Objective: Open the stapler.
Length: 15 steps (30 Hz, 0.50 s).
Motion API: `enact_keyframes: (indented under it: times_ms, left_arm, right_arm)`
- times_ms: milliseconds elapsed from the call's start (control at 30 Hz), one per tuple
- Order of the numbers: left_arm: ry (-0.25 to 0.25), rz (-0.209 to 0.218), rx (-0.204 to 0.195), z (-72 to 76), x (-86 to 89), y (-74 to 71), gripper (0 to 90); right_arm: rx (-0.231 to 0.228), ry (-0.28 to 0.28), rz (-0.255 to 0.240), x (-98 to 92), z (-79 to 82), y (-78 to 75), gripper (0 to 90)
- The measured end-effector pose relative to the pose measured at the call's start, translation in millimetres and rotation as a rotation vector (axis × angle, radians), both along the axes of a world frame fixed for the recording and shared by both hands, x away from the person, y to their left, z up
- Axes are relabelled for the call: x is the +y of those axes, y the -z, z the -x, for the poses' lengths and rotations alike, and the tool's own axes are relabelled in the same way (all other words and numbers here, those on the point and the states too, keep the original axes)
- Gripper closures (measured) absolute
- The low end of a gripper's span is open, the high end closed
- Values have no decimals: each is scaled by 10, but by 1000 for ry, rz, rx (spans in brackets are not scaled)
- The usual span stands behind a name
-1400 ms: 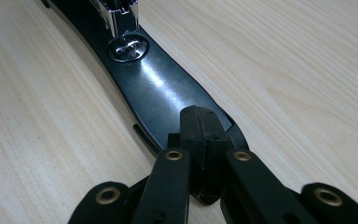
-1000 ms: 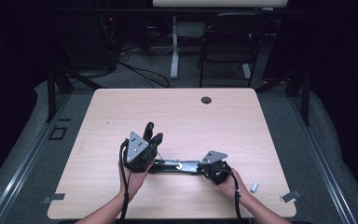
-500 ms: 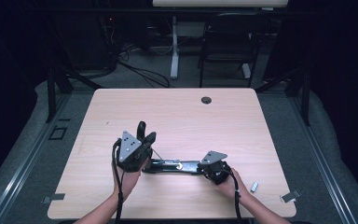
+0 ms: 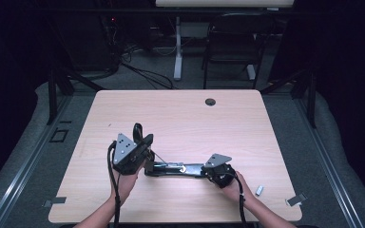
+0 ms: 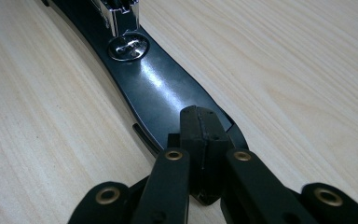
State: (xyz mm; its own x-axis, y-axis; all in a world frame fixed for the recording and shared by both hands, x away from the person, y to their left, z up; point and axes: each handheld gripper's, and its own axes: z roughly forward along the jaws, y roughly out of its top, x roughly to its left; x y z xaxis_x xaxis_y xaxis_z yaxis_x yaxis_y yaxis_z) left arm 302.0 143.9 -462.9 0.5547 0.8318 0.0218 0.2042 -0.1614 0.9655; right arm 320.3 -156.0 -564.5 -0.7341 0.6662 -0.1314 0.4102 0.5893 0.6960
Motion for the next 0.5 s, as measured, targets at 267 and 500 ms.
enact_keyframes:
  times_ms: [267, 500]
  left_arm:
    - [-18, 30, 2, 1, 75, -10, 900]
    - [-110, 88, 19, -66, 295, -16, 900]
  right_arm:
    - [-4, -4, 6, 2, 0, -1, 900]
    - [-2, -5, 11, 2, 1, -4, 900]
